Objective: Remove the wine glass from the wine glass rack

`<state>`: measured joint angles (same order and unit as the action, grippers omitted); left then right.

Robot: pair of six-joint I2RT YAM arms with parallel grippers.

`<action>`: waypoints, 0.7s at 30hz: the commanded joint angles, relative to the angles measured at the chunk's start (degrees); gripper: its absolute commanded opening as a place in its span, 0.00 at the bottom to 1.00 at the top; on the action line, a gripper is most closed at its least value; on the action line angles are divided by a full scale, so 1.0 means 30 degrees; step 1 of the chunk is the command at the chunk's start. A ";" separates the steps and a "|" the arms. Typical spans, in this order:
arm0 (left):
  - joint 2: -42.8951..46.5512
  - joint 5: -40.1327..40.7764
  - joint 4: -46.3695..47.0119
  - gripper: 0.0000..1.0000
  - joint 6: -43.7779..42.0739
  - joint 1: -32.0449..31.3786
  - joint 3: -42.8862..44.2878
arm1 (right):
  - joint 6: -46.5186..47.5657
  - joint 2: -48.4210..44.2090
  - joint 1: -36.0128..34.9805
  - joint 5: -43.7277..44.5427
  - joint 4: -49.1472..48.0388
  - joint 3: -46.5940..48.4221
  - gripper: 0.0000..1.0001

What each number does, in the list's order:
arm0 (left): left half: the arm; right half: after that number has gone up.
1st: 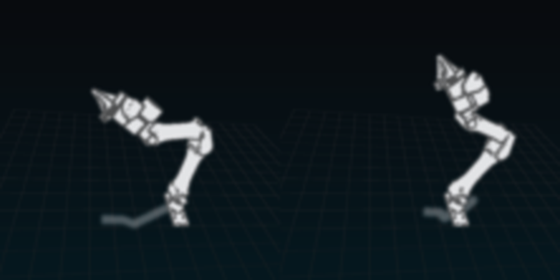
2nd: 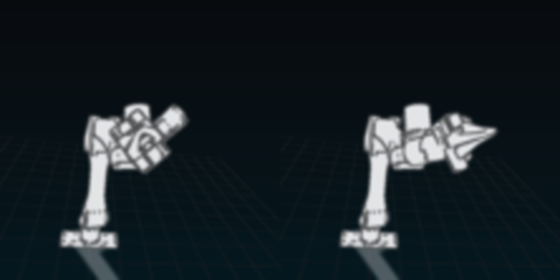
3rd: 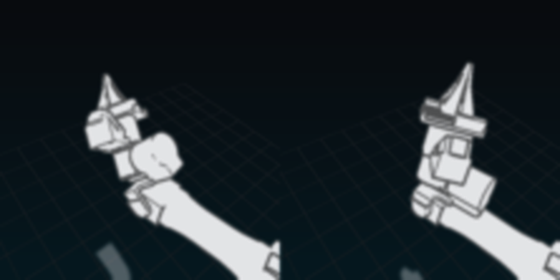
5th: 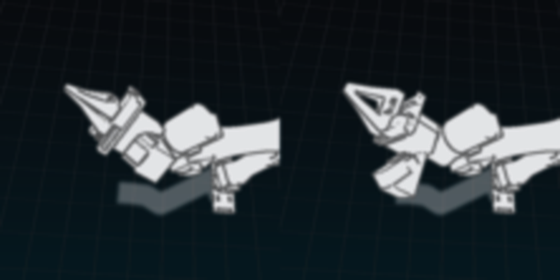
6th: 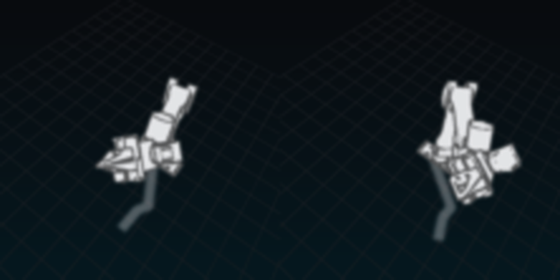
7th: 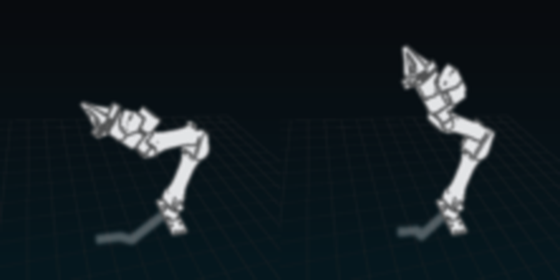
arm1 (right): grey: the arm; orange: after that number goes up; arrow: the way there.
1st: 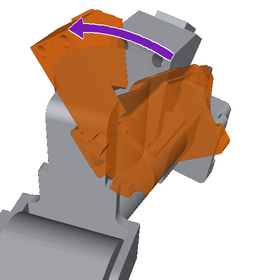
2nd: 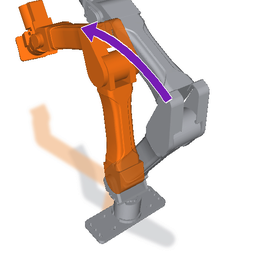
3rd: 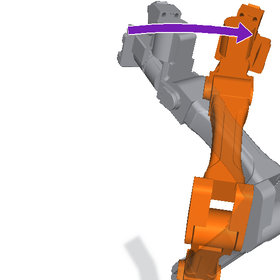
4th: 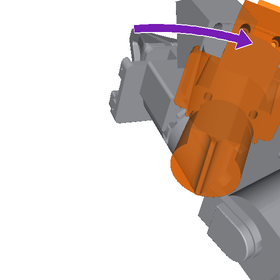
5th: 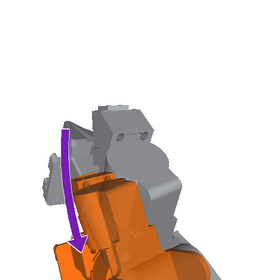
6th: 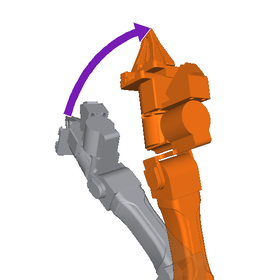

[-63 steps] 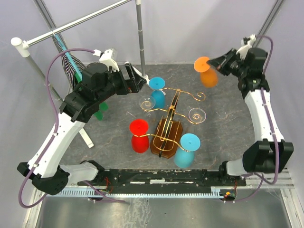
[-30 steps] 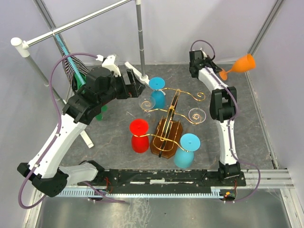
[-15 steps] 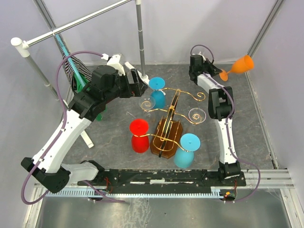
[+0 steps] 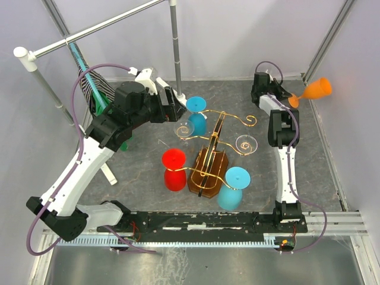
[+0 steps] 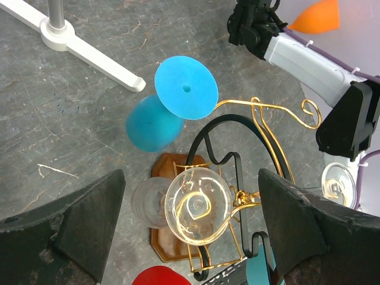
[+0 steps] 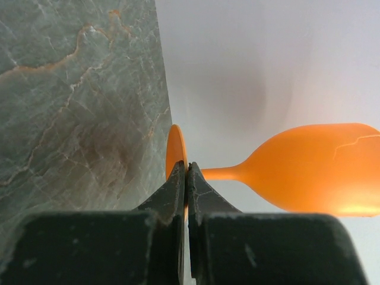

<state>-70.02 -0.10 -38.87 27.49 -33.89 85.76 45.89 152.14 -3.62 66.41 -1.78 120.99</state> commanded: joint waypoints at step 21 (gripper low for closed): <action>0.0861 -0.0299 0.0772 0.99 -0.0105 -0.0100 0.0331 | -0.2055 0.2681 -0.0805 -0.1305 0.2738 0.1986 0.52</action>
<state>-69.23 -0.21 -38.85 27.49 -33.89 85.76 42.39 158.12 -5.08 64.88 5.82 125.78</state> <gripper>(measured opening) 0.992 0.403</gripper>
